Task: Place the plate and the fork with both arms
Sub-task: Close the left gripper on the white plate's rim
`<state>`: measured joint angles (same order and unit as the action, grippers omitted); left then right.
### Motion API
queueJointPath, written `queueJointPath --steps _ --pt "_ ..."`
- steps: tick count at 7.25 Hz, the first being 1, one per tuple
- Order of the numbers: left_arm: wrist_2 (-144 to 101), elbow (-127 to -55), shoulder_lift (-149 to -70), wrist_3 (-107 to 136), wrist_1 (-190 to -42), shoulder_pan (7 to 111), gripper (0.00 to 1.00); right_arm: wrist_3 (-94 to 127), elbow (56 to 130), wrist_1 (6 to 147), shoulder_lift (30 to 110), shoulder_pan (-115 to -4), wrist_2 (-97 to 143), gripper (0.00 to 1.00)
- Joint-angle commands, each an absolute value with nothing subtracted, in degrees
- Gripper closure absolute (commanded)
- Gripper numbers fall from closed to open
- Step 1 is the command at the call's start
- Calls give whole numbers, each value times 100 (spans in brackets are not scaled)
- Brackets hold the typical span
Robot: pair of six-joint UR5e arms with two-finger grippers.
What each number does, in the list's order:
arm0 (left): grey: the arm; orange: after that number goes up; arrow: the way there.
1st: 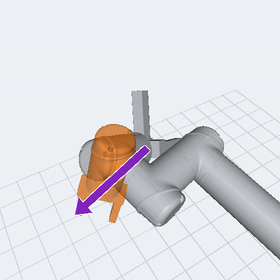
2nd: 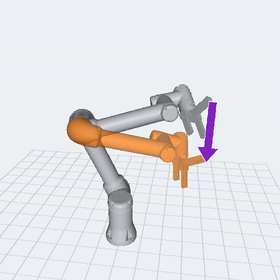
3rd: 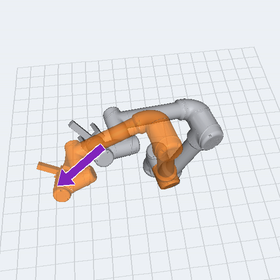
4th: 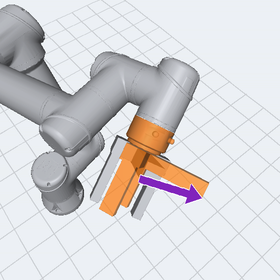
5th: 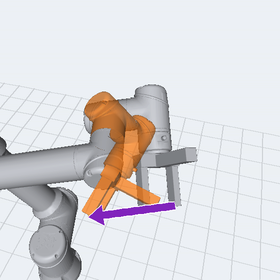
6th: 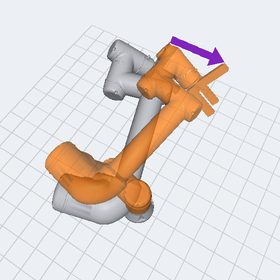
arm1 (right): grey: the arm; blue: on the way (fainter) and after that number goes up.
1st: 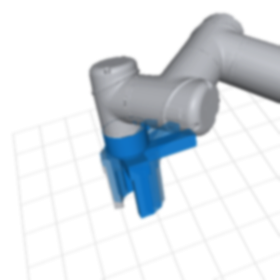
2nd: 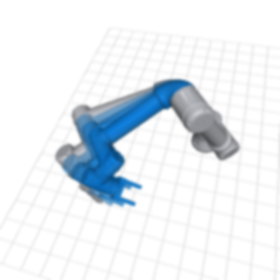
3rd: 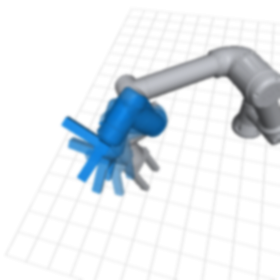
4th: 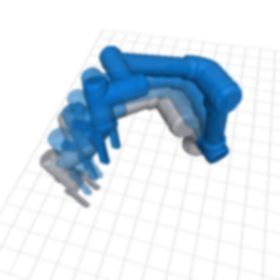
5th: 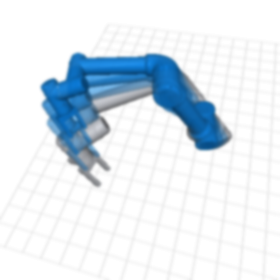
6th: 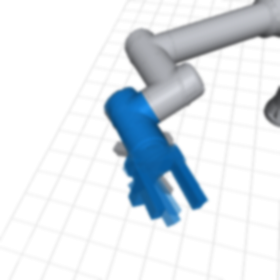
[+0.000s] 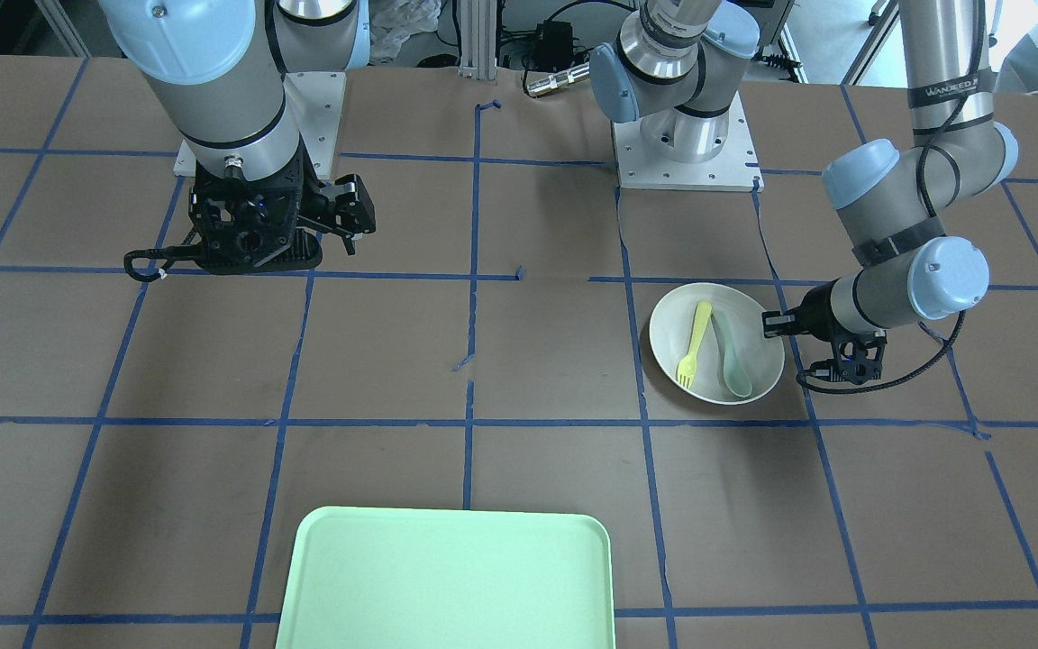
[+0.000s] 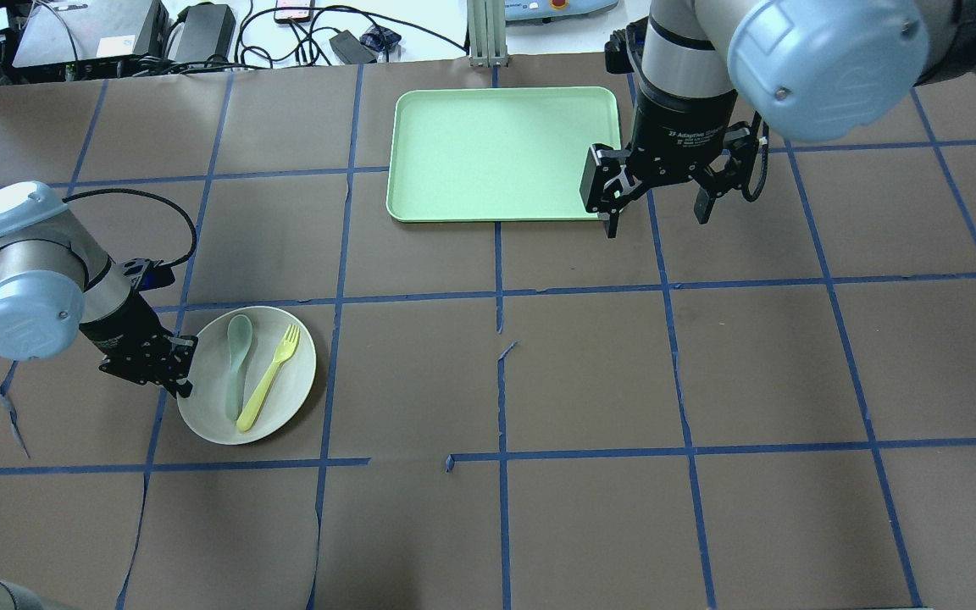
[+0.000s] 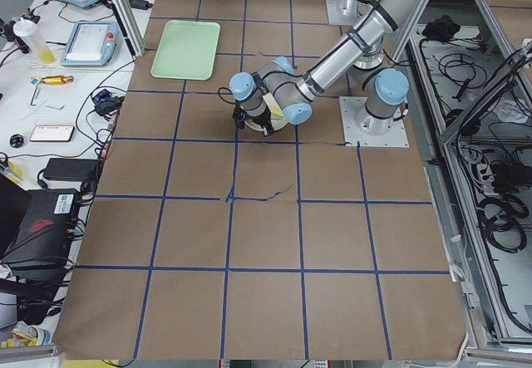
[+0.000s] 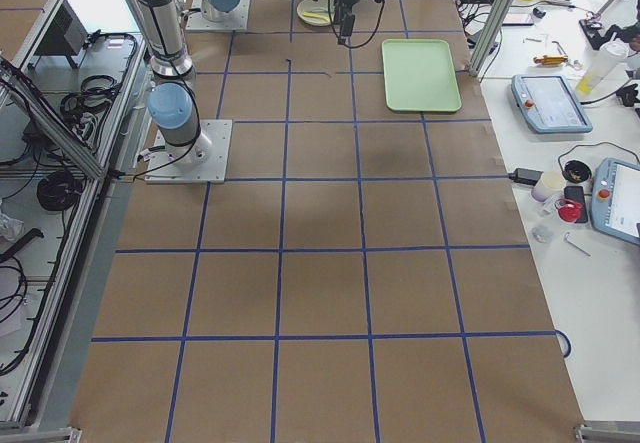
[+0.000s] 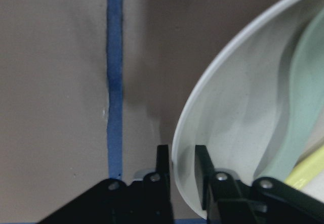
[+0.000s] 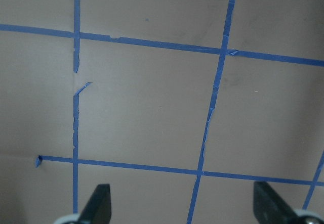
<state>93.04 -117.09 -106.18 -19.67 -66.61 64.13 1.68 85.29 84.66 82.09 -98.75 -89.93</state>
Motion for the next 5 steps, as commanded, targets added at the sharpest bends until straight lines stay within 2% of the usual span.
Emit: queueJointPath --steps 1,5 --pt "9405 -11524 -10617 -2099 -6662 6416 100 167 8525 8464 8209 -9879 -9000 0" --pt "8886 -10787 -10547 -2153 -7432 6425 100 150 8534 8464 8209 -9870 -9000 0"
